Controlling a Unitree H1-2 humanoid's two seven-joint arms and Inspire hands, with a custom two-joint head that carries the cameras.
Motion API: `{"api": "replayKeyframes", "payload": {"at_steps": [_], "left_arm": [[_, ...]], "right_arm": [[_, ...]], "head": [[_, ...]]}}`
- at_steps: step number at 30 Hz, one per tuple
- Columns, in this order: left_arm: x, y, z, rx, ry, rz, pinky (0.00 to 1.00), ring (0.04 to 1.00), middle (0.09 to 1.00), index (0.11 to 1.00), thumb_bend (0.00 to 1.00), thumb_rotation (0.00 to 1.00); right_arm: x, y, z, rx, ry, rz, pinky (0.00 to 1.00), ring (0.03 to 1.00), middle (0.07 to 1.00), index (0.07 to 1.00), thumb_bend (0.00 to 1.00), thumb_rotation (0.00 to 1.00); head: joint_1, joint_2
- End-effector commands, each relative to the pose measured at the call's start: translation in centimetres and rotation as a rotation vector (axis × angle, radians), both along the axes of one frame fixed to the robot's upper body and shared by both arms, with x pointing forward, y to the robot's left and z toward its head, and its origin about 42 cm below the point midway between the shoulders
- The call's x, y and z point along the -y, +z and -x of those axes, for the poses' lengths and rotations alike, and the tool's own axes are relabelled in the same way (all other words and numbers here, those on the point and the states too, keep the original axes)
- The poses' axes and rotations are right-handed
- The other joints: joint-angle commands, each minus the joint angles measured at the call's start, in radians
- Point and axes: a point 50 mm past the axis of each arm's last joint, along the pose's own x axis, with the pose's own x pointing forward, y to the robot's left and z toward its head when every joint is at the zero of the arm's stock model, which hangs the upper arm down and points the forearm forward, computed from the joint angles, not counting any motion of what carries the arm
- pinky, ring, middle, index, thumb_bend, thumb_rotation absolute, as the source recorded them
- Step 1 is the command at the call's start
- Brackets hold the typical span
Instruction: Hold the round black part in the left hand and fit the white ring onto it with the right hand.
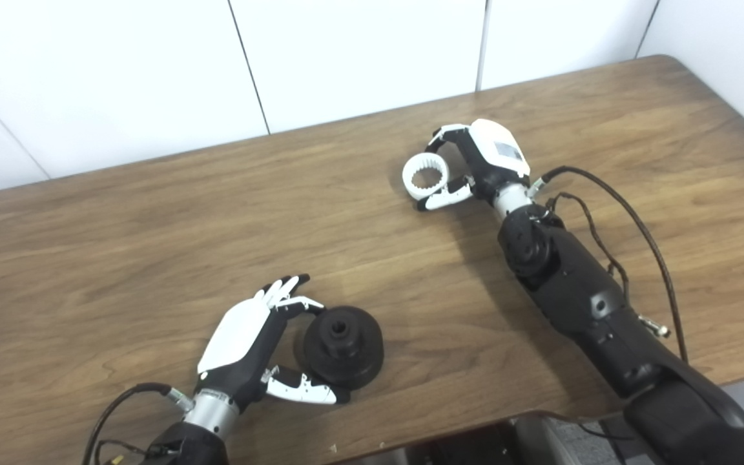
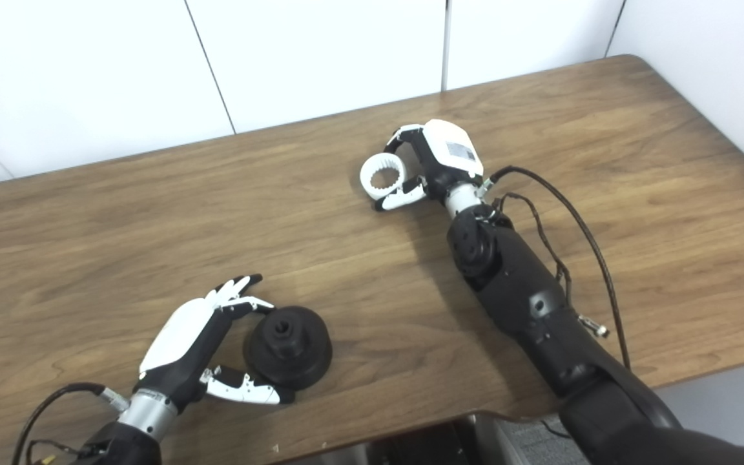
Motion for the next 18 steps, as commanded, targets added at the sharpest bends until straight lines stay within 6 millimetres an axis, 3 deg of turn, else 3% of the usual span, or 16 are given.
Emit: {"api": "replayKeyframes", "payload": {"at_steps": [1, 6, 11, 18], "left_arm": [[0.0, 0.9, -0.2, 0.051, -0.007, -0.003, 1.0, 1.0, 0.975, 0.634, 0.99, 0.29], [0.3, 0.9, -0.2, 0.048, -0.007, -0.004, 1.0, 1.0, 0.977, 0.635, 1.0, 0.28], [0.8, 1.1, -0.3, 0.049, -0.004, -0.005, 1.0, 1.0, 0.975, 0.636, 1.0, 0.28], [1.8, 0.8, -0.3, 0.063, -0.004, -0.005, 1.0, 1.0, 0.972, 0.634, 1.0, 0.28]], "right_arm": [[0.2, 3.9, -0.4, 0.145, 0.032, -0.015, 0.94, 0.864, 0.797, 0.482, 0.52, 0.14], [-0.2, 6.5, 1.2, 0.228, 0.075, -0.028, 0.9, 0.867, 0.802, 0.482, 0.52, 0.15], [-0.8, 9.2, 3.5, 0.321, 0.12, -0.062, 0.79, 0.856, 0.796, 0.481, 0.52, 0.15], [-1.4, 11.6, 7.1, 0.391, 0.218, -0.164, 0.74, 0.859, 0.792, 0.482, 0.52, 0.14]], "head": [[0.004, 0.001], [0.045, 0.004], [0.092, 0.011], [0.143, 0.015]]}}
